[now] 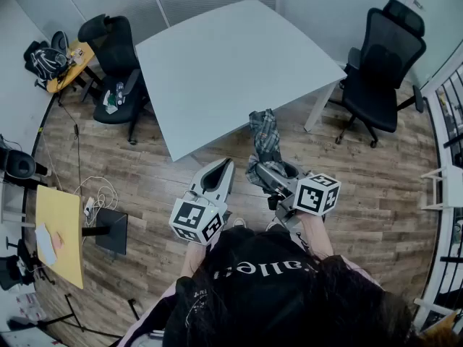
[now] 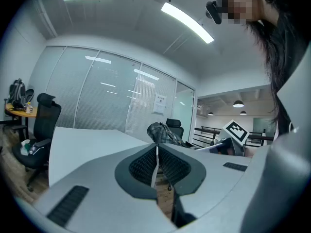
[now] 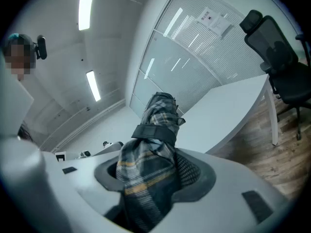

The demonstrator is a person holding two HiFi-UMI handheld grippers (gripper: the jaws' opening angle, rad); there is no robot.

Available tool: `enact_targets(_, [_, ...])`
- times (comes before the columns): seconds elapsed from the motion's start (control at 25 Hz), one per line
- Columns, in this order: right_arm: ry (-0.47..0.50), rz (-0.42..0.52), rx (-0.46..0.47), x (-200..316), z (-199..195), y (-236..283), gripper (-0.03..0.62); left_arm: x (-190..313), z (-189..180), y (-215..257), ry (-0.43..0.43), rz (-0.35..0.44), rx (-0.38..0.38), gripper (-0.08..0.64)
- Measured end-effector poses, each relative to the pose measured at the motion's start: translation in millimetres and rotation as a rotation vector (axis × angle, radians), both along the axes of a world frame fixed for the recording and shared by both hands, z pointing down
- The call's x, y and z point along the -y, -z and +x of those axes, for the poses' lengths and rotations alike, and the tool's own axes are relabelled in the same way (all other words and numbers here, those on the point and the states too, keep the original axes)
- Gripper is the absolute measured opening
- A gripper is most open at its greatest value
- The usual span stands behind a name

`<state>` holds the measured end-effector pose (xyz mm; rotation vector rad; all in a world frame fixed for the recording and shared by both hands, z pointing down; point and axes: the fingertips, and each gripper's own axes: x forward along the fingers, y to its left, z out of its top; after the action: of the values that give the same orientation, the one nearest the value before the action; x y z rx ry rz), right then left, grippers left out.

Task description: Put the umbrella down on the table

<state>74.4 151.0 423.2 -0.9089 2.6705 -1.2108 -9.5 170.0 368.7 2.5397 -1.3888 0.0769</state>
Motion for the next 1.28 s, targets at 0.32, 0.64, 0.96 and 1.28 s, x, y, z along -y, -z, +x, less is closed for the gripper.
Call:
enact_targets(0.32, [-0.001,-0.013,0.013,2.4,2.9,-2.8,0.233,1.9,2.5,-1.9,0.007,-0.002,-0.012,0.029])
enact_targets(0.64, [0.002,-0.017,0.012,4.5,6.5,-3.1,0.233,6.5,2.9,-2.8,0.012,-0.007,-0.016,0.029])
enact_targets(0.96, [0.009,-0.032,0.005,0.7,65.4,-19.0,0.233,6.4,59.8,-14.9,0.023,-0.016,-0.016,0.029])
enact_targets(1.28, [0.010,-0.058,-0.025,-1.3,73.8,-29.9,0.233,1.0,67.1,-26.7,0.022,-0.054,-0.023,0.029])
